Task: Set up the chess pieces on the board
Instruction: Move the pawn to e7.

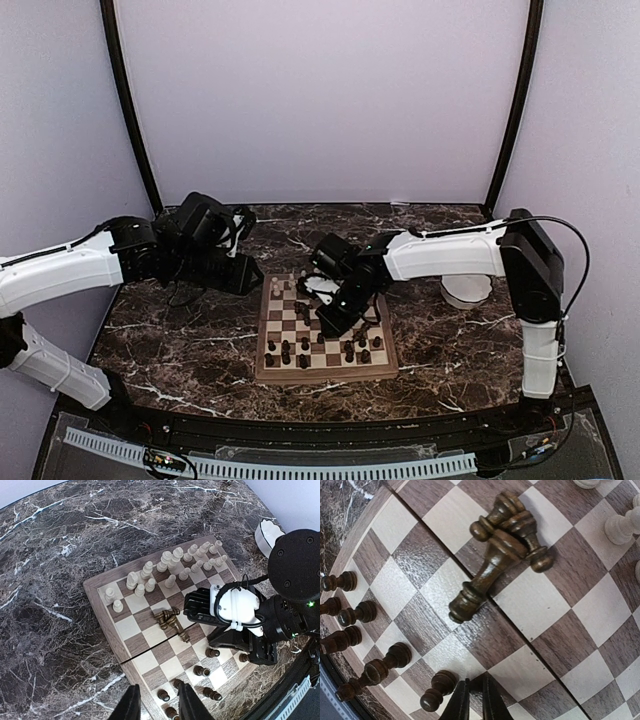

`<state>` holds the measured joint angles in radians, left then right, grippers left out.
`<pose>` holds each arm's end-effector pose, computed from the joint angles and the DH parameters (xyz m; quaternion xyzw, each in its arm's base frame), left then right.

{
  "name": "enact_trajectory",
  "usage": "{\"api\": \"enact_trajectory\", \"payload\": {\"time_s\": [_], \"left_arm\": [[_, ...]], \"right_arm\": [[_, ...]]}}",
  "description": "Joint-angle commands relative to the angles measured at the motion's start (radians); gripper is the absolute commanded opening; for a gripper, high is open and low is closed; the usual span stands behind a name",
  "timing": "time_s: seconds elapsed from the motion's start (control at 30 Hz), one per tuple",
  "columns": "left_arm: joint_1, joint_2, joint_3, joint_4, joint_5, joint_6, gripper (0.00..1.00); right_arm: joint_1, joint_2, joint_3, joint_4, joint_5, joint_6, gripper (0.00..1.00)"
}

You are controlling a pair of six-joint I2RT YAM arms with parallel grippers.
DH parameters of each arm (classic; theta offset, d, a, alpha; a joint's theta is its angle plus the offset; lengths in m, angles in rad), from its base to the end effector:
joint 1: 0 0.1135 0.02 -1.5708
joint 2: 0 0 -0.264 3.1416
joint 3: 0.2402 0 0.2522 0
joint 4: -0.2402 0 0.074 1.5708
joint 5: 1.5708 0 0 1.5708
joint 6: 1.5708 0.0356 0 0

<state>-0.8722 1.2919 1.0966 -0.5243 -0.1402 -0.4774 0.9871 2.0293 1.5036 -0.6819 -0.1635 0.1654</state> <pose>0.1848 -0.2123 0.3066 0.1498 0.8966 -0.2075 0.3614 0.2253 0.3517 0.1772 -0.4050 0.8928 0.1654 0.1072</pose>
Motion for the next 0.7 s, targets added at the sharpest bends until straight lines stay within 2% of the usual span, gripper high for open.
{"api": "enact_trajectory", "payload": {"time_s": [0.0, 0.4, 0.67], "left_arm": [[0.005, -0.019, -0.014, -0.003, 0.010, -0.012, 0.29], [0.005, -0.002, -0.010, -0.003, 0.019, -0.021, 0.29], [0.005, 0.005, 0.003, -0.015, 0.028, -0.014, 0.29]], "right_arm": [[0.023, 0.015, 0.013, 0.000, -0.026, -0.024, 0.12], [0.024, -0.007, -0.006, -0.017, 0.020, -0.041, 0.12], [0.007, 0.039, 0.063, -0.019, 0.058, -0.014, 0.11]]}}
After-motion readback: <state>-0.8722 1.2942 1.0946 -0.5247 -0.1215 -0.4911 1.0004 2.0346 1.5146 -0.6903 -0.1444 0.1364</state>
